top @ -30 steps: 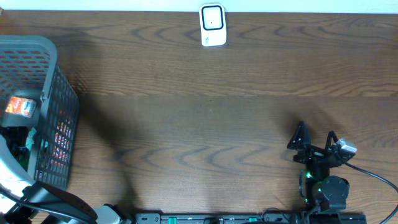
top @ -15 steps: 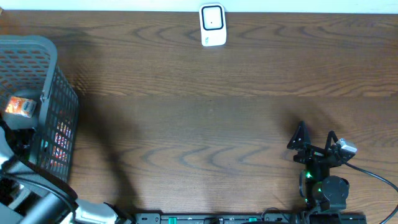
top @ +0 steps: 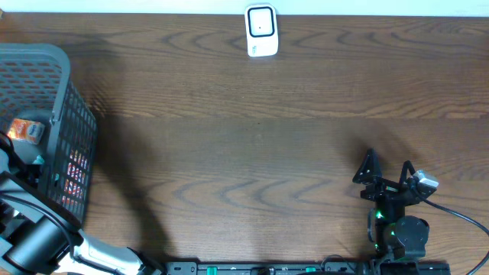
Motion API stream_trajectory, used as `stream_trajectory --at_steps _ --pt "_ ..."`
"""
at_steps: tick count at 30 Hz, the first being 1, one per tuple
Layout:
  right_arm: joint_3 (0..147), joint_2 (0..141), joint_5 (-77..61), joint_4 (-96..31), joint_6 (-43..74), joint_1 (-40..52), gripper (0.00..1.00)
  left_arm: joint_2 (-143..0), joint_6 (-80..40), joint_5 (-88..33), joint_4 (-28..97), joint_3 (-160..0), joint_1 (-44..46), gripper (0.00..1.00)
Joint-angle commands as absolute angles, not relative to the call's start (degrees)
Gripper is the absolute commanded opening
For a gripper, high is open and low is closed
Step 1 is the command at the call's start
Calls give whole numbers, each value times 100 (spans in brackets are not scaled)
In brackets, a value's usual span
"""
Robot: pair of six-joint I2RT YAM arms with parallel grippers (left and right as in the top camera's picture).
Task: Scan the item barcode
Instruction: 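Grasp the green-lidded jar with the left gripper and place it mid-table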
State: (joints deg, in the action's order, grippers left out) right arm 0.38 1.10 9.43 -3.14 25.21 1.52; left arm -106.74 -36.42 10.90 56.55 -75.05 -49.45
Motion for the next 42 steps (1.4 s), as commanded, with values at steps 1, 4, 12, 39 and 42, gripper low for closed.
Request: stream_trajectory --at_steps 1,4,12,39,42 --pt "32 104 937 -331 2504 158 99 -10715 -3562 1186 5688 -7511 -4971 77" --pt "32 104 937 -329 2504 158 99 -10685 -3562 1186 5760 -7522 -4971 70" --pt "32 104 937 -329 2504 158 99 -10189 -3564 1116 6416 -8320 -4971 64" --pt "32 104 937 -331 2504 158 99 -7898 -4698 -276 6945 -10438 1173 65" --pt "32 104 939 -331 2504 158 99 -8379 -5389 429 7113 -10307 2056 65"
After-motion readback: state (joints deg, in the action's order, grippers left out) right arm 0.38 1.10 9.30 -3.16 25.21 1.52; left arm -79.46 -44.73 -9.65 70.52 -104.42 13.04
